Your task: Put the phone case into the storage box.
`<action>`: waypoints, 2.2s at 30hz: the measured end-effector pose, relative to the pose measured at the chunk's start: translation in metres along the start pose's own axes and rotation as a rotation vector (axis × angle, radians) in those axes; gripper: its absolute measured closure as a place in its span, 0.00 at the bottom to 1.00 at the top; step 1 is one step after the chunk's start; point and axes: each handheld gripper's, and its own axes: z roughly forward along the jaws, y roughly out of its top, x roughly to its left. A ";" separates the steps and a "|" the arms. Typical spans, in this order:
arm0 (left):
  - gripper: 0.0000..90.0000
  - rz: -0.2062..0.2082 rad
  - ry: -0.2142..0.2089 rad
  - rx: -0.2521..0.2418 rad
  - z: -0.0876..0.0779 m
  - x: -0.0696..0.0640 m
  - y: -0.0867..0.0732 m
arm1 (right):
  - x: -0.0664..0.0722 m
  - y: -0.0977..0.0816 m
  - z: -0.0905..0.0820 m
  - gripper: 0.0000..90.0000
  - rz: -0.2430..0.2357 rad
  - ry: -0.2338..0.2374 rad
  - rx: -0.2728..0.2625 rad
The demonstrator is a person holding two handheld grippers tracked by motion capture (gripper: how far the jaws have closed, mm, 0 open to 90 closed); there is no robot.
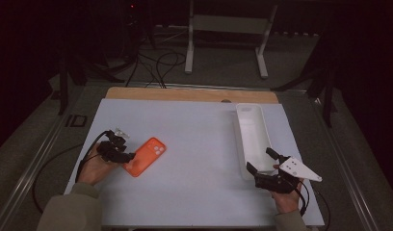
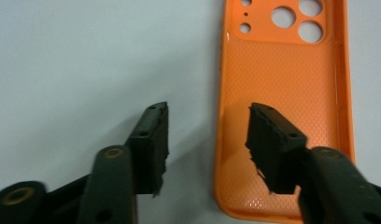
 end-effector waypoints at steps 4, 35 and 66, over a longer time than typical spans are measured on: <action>0.67 -0.001 -0.006 0.015 0.003 0.000 0.000 | 0.000 0.000 0.000 0.10 0.000 0.000 0.001; 1.00 -0.015 -0.042 0.050 0.008 -0.001 0.001 | 0.000 0.000 0.000 0.11 -0.006 -0.004 0.000; 1.00 -0.049 0.005 -0.079 -0.014 -0.003 0.005 | -0.002 0.000 0.000 0.10 0.007 -0.008 -0.006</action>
